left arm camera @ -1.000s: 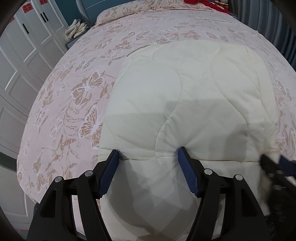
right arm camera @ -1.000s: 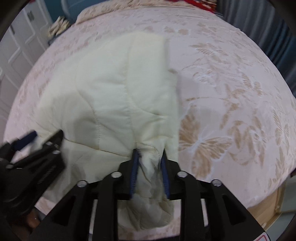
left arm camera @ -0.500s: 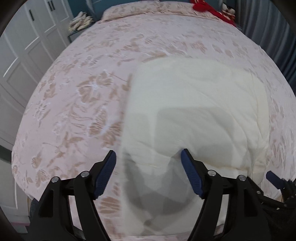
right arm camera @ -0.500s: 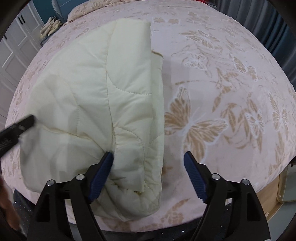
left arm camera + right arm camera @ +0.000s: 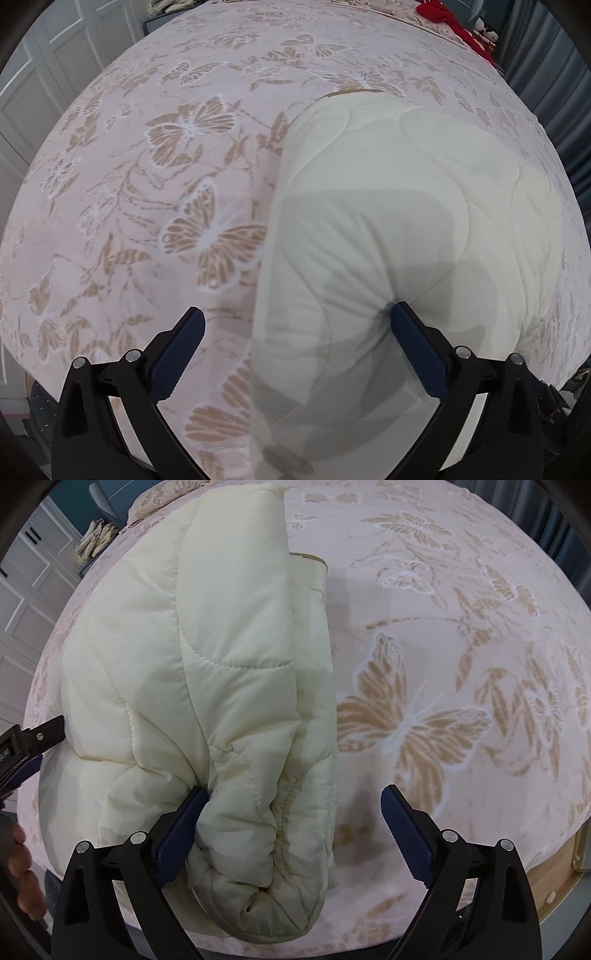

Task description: Fold large clothes

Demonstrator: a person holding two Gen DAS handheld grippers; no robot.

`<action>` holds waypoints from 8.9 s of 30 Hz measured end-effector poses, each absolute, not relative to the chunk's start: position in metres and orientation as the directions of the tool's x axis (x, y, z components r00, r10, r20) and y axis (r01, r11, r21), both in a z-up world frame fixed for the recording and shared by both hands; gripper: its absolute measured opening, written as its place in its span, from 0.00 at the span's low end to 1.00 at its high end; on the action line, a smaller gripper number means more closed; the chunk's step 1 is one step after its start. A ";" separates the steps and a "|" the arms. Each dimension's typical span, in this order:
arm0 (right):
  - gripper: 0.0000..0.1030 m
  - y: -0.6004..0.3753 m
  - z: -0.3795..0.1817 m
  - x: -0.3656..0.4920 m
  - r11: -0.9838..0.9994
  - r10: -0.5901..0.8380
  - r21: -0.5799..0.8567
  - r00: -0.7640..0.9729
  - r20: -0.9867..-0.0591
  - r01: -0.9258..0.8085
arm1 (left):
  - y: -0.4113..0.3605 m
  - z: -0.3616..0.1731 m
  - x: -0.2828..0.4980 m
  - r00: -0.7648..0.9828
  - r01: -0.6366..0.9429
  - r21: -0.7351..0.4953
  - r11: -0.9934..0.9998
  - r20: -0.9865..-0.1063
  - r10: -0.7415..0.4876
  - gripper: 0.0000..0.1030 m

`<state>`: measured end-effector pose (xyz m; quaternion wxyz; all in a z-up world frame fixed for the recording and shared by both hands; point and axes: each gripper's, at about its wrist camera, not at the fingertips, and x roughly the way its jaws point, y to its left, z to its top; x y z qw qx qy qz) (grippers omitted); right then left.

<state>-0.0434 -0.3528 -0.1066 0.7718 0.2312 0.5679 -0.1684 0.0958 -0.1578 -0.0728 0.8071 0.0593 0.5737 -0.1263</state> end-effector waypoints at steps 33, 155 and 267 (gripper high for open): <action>0.35 -0.339 -0.081 -0.022 0.800 0.121 0.331 0.406 -0.906 0.500 | -0.157 -0.040 0.106 0.235 0.434 -0.266 0.861 -0.889 -0.393 0.42; 0.12 -0.221 -0.031 0.149 0.928 0.118 0.294 0.568 -0.814 0.229 | 0.016 -0.083 0.199 0.489 0.186 0.100 0.977 -0.872 -0.003 0.79; 0.75 -0.139 0.021 -0.023 0.956 -0.179 0.016 0.626 -0.759 0.293 | -0.006 0.003 0.043 0.658 0.134 0.133 0.982 -0.753 0.012 0.84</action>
